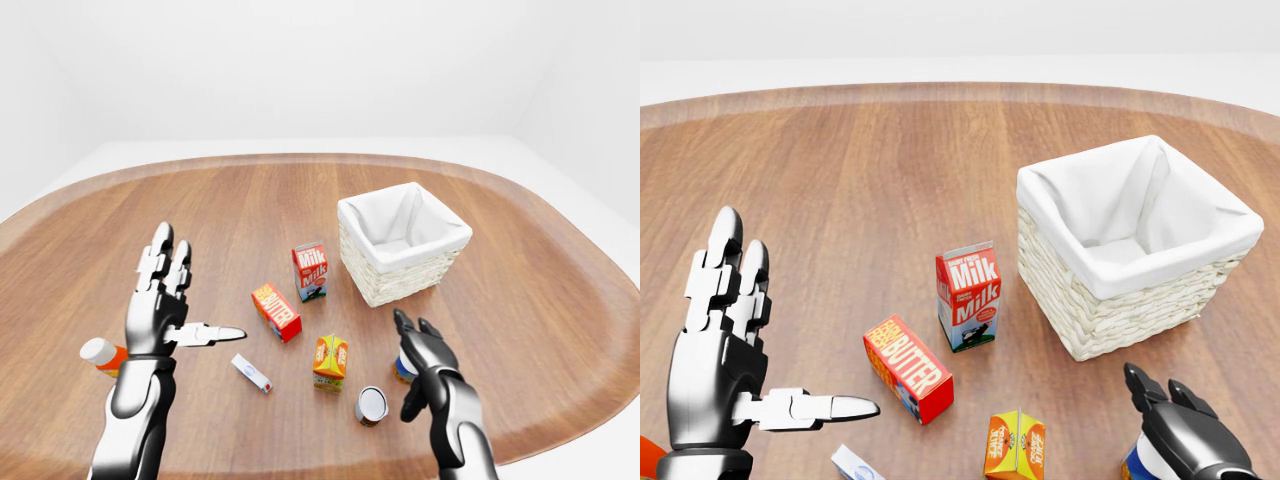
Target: Pick up the alphabet soup and the tomato sauce, and put them in the basket.
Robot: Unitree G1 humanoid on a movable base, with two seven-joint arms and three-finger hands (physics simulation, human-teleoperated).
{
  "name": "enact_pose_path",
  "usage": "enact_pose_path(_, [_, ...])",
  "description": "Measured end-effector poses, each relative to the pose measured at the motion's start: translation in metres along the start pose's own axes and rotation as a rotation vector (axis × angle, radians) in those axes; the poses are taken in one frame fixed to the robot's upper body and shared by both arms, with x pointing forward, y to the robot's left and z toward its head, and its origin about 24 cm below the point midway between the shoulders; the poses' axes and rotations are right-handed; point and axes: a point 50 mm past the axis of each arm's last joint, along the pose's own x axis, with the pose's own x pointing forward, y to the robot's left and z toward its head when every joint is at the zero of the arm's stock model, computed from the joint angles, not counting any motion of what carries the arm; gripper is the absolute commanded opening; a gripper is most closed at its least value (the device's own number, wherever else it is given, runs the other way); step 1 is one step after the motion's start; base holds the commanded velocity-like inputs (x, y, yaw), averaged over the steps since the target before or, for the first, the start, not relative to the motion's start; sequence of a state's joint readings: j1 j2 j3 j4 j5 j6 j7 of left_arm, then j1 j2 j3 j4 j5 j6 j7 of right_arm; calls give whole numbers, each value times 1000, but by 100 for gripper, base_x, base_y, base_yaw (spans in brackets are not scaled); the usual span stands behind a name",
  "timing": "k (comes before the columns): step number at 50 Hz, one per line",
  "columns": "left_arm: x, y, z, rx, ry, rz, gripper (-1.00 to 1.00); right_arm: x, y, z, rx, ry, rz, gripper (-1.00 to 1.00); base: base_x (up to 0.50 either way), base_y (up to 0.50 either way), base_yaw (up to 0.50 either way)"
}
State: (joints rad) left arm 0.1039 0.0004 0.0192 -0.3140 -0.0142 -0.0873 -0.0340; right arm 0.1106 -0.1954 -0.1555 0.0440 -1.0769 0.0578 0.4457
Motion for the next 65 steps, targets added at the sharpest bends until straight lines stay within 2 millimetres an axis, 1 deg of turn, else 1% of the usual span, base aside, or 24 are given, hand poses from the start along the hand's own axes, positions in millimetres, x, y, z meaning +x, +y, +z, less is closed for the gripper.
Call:
enact_pose_path(16, [0, 0, 0, 0, -1, 0, 100, 11, 8, -2, 8, 3, 28, 100, 0, 0, 0])
enact_pose_path(29, [0, 0, 0, 0, -2, 0, 100, 11, 16, -11, 21, 21, 46, 100, 0, 0, 0])
enact_pose_path(51, [0, 0, 0, 0, -2, 0, 100, 10, 22, -22, 42, 41, 57, 100, 0, 0, 0])
enact_pose_path(52, [0, 0, 0, 0, -2, 0, 100, 10, 22, -22, 43, 41, 57, 98, 0, 0, 0])
enact_pose_path(53, [0, 0, 0, 0, -2, 0, 100, 10, 22, -22, 44, 40, 58, 81, 0, 0, 0])
enact_pose_path(55, [0, 0, 0, 0, -2, 0, 100, 11, 21, -22, 39, 38, 46, -47, 0, 0, 0])
enact_pose_path(56, [0, 0, 0, 0, -2, 0, 100, 11, 20, -22, 39, 34, 41, -48, 0, 0, 0])
enact_pose_path(57, [0, 0, 0, 0, -2, 0, 100, 12, 17, -21, 33, 32, 25, -73, 0, 0, 0])
enact_pose_path(59, [0, 0, 0, 0, -2, 0, 100, 13, 12, -20, 24, 29, 4, -100, 0, 0, 0])
enact_pose_path(61, [0, 0, 0, 0, -2, 0, 100, 14, 10, -19, 27, 23, -1, -100, 0, 0, 0])
enact_pose_path(65, [0, 0, 0, 0, -2, 0, 100, 14, 16, -20, 31, 24, 23, -100, 0, 0, 0])
